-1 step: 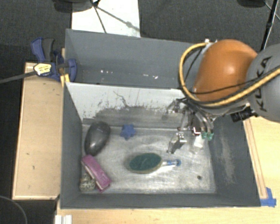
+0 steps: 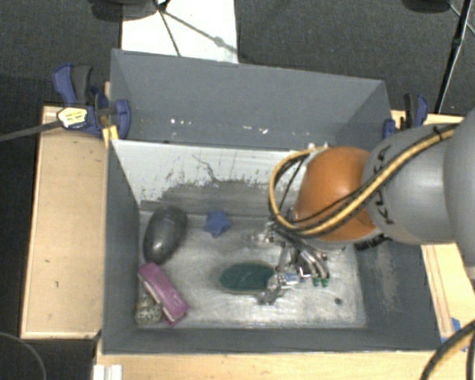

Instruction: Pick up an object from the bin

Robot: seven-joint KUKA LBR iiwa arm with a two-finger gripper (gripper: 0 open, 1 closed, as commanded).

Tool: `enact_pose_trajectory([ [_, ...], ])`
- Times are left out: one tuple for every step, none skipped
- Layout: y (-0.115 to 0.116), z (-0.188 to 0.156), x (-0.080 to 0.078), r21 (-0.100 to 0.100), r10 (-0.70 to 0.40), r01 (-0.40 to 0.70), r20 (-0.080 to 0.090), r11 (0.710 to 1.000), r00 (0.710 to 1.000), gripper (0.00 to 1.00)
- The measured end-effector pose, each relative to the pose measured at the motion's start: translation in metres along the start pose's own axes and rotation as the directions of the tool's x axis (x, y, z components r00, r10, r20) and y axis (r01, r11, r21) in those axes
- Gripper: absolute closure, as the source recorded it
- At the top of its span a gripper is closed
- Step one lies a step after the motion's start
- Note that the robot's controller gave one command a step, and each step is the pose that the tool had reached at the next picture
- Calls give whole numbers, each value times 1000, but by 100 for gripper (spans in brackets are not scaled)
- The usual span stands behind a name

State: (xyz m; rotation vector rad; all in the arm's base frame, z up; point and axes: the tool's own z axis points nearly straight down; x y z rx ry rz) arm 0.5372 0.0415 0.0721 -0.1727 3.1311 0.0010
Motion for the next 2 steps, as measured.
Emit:
enact_pose_trajectory([
  [0, -5, -3, 0, 3, -3, 11, 1000, 1000, 100],
  [13, -130, 2, -1, 67, -67, 4, 998, 998, 100],
])
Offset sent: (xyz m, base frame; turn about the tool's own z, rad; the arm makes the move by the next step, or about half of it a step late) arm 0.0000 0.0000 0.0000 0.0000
